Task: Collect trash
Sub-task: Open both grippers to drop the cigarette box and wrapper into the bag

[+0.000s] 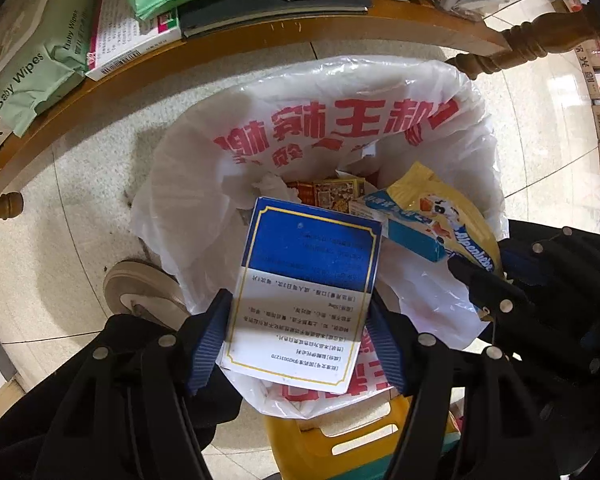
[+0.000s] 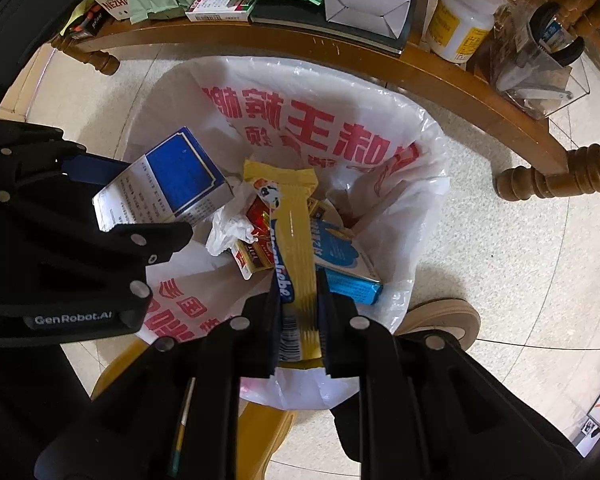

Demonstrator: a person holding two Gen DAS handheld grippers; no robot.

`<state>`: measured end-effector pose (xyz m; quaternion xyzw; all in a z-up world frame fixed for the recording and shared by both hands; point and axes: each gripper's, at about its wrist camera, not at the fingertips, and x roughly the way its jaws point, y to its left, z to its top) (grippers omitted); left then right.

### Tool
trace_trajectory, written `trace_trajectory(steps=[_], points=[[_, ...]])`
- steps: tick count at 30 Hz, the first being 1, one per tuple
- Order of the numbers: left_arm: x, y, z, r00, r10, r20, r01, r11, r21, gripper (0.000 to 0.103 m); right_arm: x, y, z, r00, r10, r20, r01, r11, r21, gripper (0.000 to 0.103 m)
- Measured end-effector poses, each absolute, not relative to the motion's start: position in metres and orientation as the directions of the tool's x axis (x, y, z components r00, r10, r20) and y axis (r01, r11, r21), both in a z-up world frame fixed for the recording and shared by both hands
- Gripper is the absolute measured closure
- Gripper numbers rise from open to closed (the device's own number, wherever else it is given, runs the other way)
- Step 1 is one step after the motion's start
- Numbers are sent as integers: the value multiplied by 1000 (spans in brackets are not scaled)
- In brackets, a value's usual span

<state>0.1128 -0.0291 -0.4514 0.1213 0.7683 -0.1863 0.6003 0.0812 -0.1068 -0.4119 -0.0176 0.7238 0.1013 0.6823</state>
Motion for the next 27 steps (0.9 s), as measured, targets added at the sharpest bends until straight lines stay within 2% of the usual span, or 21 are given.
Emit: trace_trajectory(steps=[12, 13, 15, 17, 27], points=[[112, -30, -453, -270, -24, -962, 403, 905, -136, 29, 80, -105, -415, -77, 115, -990, -168, 978, 126, 86], [112, -30, -453, -270, -24, -963, 403, 905, -136, 26, 81, -105, -415, -74, 114, -991, -166, 978, 125, 84], [113, -29, -451, -259, -20, -966, 402, 907, -127, 25, 81, -106, -415, -67, 105, -992, -166, 979, 115, 66], [113, -28, -450, -256, -20, -966, 400, 908, -124, 23, 81, -106, -414, -55, 98, -994, -163, 981, 106, 57], [112, -27, -443, -239, -14, -971, 386, 916, -108, 19, 81, -107, -410, -42, 100, -994, -159, 982, 106, 54]])
